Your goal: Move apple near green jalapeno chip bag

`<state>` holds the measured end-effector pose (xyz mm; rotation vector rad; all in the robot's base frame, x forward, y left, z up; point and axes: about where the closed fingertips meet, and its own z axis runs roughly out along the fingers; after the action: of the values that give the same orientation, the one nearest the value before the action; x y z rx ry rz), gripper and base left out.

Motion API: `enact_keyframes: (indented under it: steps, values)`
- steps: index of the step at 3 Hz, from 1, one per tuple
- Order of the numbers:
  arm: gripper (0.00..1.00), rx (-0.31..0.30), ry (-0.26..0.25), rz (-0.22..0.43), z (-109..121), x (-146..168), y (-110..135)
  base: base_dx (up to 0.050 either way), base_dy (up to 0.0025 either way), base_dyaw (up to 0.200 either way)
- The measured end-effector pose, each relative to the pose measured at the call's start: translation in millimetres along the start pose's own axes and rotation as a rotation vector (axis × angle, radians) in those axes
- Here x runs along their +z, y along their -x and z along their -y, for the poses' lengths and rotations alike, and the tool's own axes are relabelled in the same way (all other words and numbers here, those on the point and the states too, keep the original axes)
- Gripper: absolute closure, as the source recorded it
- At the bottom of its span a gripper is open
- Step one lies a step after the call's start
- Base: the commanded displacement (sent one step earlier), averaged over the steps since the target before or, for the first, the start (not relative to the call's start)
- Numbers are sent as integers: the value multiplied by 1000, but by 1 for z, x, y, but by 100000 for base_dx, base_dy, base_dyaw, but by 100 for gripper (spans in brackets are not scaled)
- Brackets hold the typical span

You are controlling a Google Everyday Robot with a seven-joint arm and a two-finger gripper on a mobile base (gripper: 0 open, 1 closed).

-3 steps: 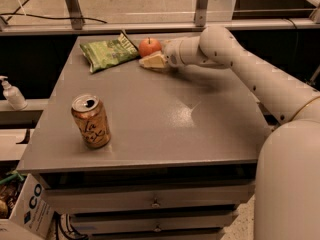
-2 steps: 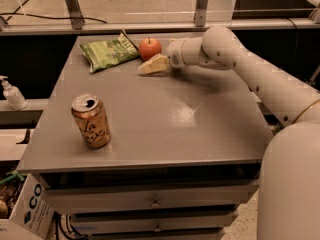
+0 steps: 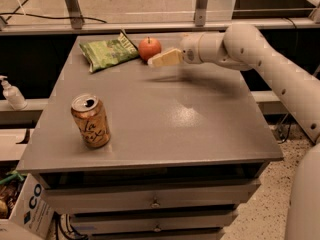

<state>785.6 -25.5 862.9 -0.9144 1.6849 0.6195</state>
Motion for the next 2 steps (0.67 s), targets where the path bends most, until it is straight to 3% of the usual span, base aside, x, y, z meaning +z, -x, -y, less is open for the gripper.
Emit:
enact_keyframes:
  steps: [1,2]
  values:
    - [0,-1,-7,35,8,-41,8,0,0,0]
    - [0,23,-60,108,17,-85,9,0,0,0]
